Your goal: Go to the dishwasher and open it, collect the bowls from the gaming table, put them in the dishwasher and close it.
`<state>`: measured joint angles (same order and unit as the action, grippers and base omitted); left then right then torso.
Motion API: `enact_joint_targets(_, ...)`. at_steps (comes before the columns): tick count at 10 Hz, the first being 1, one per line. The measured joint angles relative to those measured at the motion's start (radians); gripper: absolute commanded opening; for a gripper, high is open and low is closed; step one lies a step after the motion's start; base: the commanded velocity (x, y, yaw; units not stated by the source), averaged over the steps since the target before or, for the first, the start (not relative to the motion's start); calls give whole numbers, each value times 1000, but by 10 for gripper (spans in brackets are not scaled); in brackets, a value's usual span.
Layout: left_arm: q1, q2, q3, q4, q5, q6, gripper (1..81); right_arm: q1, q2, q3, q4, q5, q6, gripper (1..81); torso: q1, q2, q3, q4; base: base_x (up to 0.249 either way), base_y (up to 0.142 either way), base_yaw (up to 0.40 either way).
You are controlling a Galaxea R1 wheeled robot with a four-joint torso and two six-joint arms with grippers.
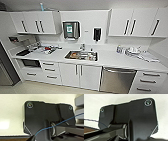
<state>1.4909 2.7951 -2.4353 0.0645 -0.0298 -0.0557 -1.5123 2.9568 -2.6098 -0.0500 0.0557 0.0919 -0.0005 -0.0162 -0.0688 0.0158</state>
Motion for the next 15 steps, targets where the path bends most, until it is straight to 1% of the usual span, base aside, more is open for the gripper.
enact_joint_targets(5, 0, 0, 0, 0, 0, 0, 811, 0, 0, 0, 0, 0, 0, 811, 0, 0, 0, 0, 123, 0, 0)
enact_joint_targets(7, -17, 0, 0, 0, -5, 0, 811, 19, 0, 0, 0, 4, -1, 811, 2, 1, 0, 0, 122, 0, 0)
enact_joint_targets(9, 5, 0, 0, 0, 4, 0, 811, -3, 0, -1, 0, -1, -1, 811, -1, 0, 0, 0, 122, 0, 0)
enact_joint_targets(10, 19, 0, 0, 0, 8, 0, 811, -15, 0, -1, -1, -6, -2, 811, -1, -1, 0, 0, 122, -61, 0)
enact_joint_targets(13, -8, -3, -1, 0, 0, 0, 811, 8, 4, -1, -1, 3, -2, 811, 0, 0, 0, 0, 122, -72, 0)
enact_joint_targets(15, -7, 0, 0, 0, 1, 0, 811, 7, -3, -2, -1, 1, -2, 811, 0, 0, 0, 0, 122, -74, 0)
